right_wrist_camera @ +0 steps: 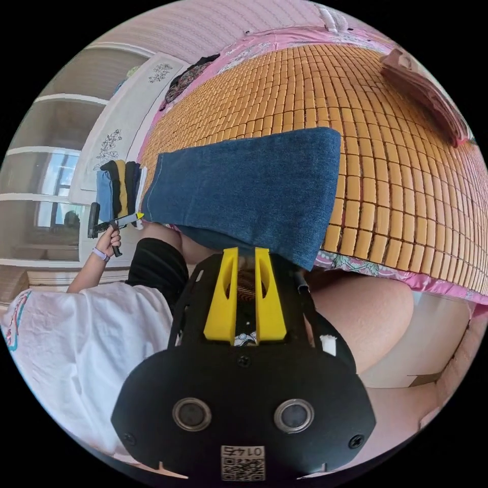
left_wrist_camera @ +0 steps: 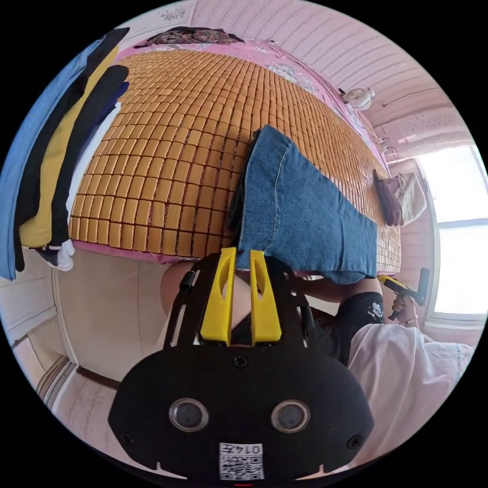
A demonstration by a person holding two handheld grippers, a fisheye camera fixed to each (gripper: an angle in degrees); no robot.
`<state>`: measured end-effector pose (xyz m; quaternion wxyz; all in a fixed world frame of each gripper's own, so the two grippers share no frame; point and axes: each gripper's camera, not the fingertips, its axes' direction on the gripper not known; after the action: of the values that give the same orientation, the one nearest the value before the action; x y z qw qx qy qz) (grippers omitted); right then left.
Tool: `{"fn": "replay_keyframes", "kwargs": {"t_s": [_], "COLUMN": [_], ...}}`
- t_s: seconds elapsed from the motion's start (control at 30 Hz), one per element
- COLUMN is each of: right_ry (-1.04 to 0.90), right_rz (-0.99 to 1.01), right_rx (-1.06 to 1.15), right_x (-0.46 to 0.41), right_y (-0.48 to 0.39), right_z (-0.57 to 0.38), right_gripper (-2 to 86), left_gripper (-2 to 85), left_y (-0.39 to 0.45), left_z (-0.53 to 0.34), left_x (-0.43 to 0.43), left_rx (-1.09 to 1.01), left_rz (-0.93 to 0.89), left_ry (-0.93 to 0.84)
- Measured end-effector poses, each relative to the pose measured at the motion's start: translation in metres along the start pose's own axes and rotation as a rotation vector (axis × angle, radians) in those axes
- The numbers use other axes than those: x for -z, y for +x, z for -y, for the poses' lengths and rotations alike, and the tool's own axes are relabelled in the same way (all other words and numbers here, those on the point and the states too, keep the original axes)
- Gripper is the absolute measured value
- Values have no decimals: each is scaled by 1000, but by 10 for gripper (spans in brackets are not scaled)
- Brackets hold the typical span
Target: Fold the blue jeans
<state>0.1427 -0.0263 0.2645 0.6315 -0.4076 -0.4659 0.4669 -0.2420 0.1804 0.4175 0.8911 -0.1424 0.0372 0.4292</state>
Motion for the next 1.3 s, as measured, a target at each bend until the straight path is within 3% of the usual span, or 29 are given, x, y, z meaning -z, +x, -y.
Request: {"fn": "replay_keyframes", "kwargs": {"t_s": [0.2, 0.27, 0.4, 0.67, 0.73, 0.83, 1.13, 1.3], "right_ry": [-117, -128, -150, -313, -375, -416, -523, -471], "right_rz": [-142, -190, -260, -524, -590, -677, -494, -539], "right_rx": [266, 374, 516, 654, 642, 746, 627, 637], "right_x": [-21, -36, -85, -160, -183, -198, -196, -194], "right_y": [-65, -96, -163, -238, -248, -263, -238, -227], "right_z": [43, 67, 130, 220, 227, 226, 263, 250], "right_gripper": [1, -1, -3, -3, -3, -4, -9, -9], "left_gripper": [26, 16, -1, -10, -10, -10, -10, -10], "left_y": [58, 95, 161, 264, 265, 257, 256, 254], "left_z": [-24, -27, -24, -3, -1, -7, -28, -30], "left_x": [44, 31, -31, -132, -156, -158, -172, -172], "left_rx": [-226, -314, -452, -729, -746, -759, -848, -780], "left_rz": [113, 24, -104, 178, 204, 147, 158, 128], "left_ry": [170, 186, 113, -21, -101, -45, 20, -7]}}
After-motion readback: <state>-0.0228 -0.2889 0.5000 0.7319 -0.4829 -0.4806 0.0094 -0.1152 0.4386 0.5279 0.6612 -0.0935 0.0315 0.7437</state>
